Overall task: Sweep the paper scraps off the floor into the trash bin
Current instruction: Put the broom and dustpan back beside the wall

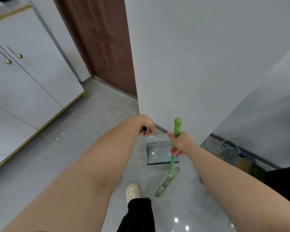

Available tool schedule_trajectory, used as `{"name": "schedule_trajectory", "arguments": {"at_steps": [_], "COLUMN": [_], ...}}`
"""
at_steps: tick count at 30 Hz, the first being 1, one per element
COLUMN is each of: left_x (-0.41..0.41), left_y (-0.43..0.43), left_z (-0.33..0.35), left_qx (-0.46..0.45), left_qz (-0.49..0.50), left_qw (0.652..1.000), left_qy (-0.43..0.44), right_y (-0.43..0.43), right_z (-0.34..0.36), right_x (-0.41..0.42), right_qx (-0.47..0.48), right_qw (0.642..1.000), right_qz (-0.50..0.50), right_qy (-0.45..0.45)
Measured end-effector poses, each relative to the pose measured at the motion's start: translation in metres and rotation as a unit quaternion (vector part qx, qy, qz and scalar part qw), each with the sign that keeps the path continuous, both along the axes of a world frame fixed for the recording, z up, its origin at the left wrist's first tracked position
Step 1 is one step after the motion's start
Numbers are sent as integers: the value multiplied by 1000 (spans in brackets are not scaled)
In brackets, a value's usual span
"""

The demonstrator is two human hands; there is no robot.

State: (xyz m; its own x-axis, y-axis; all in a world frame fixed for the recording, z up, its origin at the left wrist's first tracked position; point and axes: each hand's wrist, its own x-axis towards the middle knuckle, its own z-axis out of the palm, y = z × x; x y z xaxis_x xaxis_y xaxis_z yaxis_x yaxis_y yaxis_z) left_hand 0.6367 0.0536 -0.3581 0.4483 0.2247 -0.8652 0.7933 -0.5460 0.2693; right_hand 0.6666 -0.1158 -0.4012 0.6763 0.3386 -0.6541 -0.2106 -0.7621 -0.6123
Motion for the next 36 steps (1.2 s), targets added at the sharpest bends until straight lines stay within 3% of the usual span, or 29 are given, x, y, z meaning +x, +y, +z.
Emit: {"name": "schedule_trajectory", "arguments": {"at_steps": [3,7,11,18,21,23,27,29,30,33,36], "left_x": [52,108,160,217,232,228,257,261,263,266,271], "left_y": [31,62,80,93,95,98,105,103,101,102,104], "left_z": [-12,-24,-39,-56,-67,-75,-89,-98,-101,-107,-106], "left_qx": [-41,-38,-24,25,39,39,73,71,67,145,137], "left_qz": [-46,-113,-153,-226,-205,-211,-66,-51,7,-15,17], "left_qw": [996,988,981,961,965,966,995,995,995,980,969], "left_qy": [58,97,121,157,156,142,-3,-47,-67,-137,-206], "right_y": [35,70,98,133,137,136,145,146,147,145,146], "right_z": [-10,-17,-30,-56,-69,-71,-76,-74,-78,-80,-78], "right_x": [40,89,138,184,202,203,249,258,269,282,297], "right_qx": [-91,-131,-136,-118,-121,-111,-101,-99,-108,-120,-109], "right_qw": [994,990,986,987,986,986,990,990,990,988,987], "right_qz": [23,-16,-83,-112,-112,-126,-96,-98,-85,-90,-107], "right_qy": [-52,-56,-54,11,6,11,0,-18,-20,-29,-46]}}
